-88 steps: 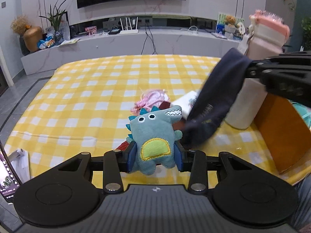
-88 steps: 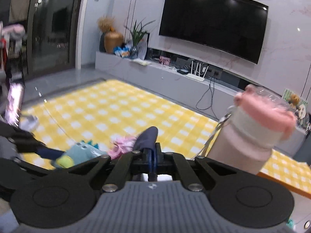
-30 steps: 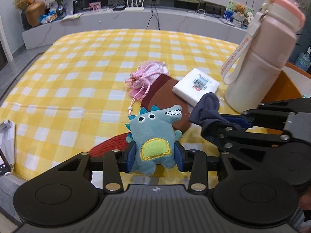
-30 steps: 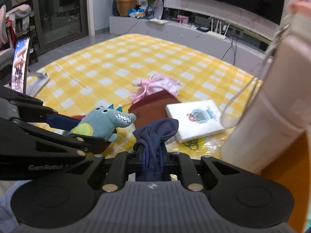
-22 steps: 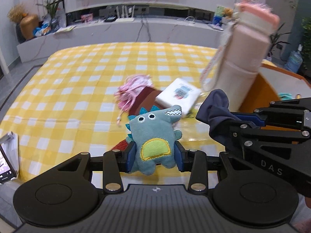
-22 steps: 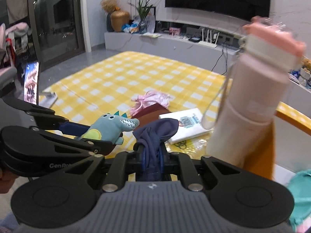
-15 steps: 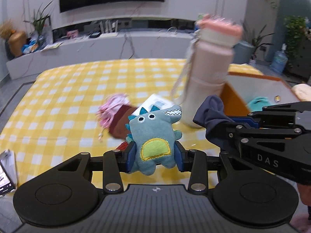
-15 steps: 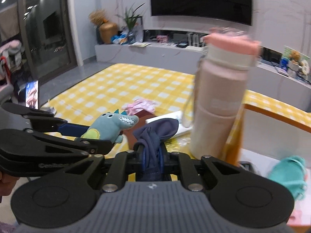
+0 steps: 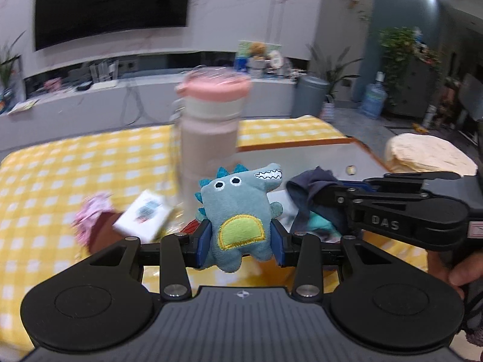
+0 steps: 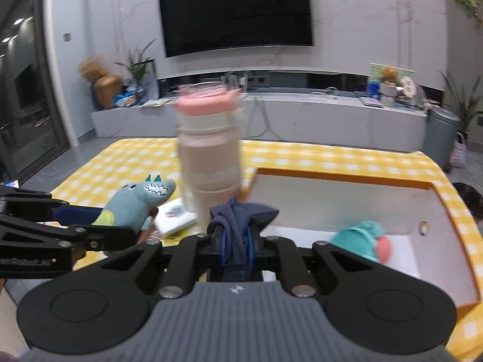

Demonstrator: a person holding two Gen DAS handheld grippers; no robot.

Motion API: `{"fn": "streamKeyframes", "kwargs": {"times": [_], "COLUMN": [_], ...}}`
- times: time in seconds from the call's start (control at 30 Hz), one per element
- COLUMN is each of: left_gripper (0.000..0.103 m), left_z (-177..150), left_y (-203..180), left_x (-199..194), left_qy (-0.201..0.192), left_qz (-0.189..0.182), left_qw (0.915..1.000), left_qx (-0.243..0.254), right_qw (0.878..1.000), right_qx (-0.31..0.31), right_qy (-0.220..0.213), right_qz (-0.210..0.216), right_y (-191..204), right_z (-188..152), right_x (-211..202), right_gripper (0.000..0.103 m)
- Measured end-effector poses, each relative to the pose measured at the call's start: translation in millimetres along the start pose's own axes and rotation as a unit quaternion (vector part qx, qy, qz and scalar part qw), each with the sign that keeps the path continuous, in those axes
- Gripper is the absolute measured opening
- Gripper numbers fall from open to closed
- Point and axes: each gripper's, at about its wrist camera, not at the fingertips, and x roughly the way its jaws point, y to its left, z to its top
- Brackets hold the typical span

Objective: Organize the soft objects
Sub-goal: 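Carry the dinosaur and navy cloth over the open box with both grippers, then open both grippers to drop the dinosaur and navy cloth into the box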

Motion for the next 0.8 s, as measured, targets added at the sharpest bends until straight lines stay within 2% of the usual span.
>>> {"fn": "streamKeyframes", "kwargs": {"times": [0.3,0.5,0.67,0.8], "left_gripper": [0.046,0.046,0.046,0.046], "left_z": [27,43,47,49], "left_y": [-59,-94,-108,-114], "left_x": [38,72,111,138], "left_qy": [0.006,0.024,0.061,0.084], "left_qz": [-0.09,-0.126,-0.151,-0.163], "left_qw": [0.9945,0.9888,0.9843,0.9808], "left_qx": [0.054,0.076,0.067,0.066], "right_qw": [0.996,0.986,0.979,0.976], "right_qx": [0.021,0.014,0.003,-0.002], "right_qy": [-0.006,0.055,0.113,0.146], "right_qz": [-0.084,-0.155,-0.17,-0.163], "right_y": [-69,-120,-150,-163], "right_z": [11,8,-5,-13], "right_x": [-18,-6,11,23], "right_gripper": [0.011,0.011,0.012,0.012]}}
